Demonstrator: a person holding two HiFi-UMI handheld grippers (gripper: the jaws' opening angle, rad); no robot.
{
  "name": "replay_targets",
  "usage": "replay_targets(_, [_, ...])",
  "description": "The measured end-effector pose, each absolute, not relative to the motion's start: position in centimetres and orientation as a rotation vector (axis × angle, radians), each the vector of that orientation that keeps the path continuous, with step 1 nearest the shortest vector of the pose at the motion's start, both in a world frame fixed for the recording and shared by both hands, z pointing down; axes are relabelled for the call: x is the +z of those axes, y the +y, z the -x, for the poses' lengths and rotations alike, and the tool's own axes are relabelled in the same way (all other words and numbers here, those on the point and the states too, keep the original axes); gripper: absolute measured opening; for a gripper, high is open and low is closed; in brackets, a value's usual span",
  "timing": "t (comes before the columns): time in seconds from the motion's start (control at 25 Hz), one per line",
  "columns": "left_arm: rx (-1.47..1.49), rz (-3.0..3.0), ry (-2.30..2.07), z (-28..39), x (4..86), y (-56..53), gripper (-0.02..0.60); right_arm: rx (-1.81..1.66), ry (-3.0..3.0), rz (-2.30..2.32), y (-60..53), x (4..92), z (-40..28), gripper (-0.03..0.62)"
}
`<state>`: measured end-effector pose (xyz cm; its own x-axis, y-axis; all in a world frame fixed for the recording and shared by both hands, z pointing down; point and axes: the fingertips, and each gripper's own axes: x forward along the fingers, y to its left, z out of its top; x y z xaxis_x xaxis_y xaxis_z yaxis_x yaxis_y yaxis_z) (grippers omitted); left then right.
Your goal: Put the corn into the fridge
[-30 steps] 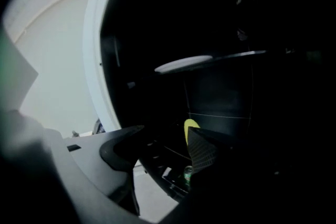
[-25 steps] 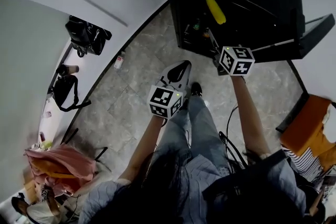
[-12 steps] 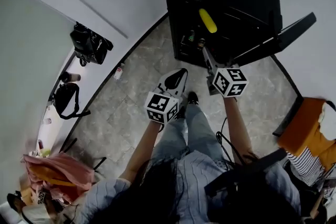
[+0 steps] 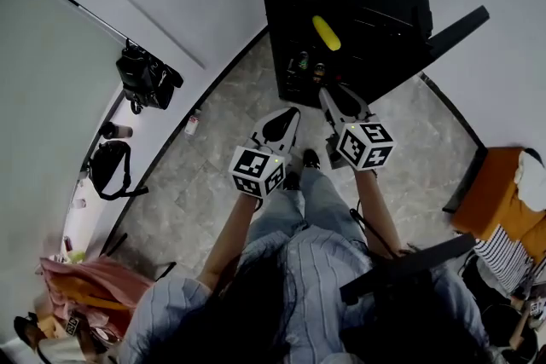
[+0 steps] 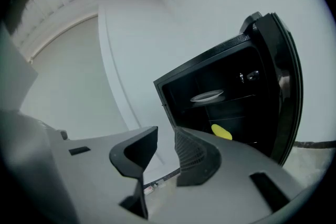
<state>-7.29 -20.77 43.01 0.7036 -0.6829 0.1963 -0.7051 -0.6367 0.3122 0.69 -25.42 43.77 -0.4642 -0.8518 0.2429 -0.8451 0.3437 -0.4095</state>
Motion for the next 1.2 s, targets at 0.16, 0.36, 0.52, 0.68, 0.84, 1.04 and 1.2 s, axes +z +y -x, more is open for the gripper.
replay_targets(0.16, [0.057, -2.553, -1.075, 8.3, 41.9, -19.4, 0.015, -0.777, 2.556, 1.612, -23.2, 42.8, 0.3, 0.104])
replay_targets(0.36, [0.017, -2.550, -1.058, 9.1, 41.4, -18.1, 0.015, -0.768, 2.552, 1.598, -20.6, 41.6, 1.5, 0.103])
replay_targets(0.52, [0.017, -2.548, -1.027, 8.7, 41.8, -17.2, 0.015, -0.768, 2.553, 1.614, -19.0, 41.4, 1.3, 0.100])
replay_targets(0.68, [0.023, -2.532, -1.000, 8.5, 42.4, -16.4, 0.015, -0.788, 2.540, 1.611, -17.9, 41.4, 0.9, 0.080])
replay_targets(0.84, [0.024, -2.506, -0.981, 7.9, 42.9, -15.8, 0.015, -0.801, 2.532, 1.604, -17.1, 41.1, 0.6, 0.074])
replay_targets(1.04, [0.033, -2.531, -0.986, 7.0, 42.1, -15.4, 0.015, -0.815, 2.549, 1.590, -16.3, 41.1, 0.2, 0.072])
replay_targets(1.2, [0.050, -2.547, -1.036, 6.7, 41.4, -14.8, 0.015, -0.830, 2.565, 1.553, -14.9, 40.7, -0.1, 0.071])
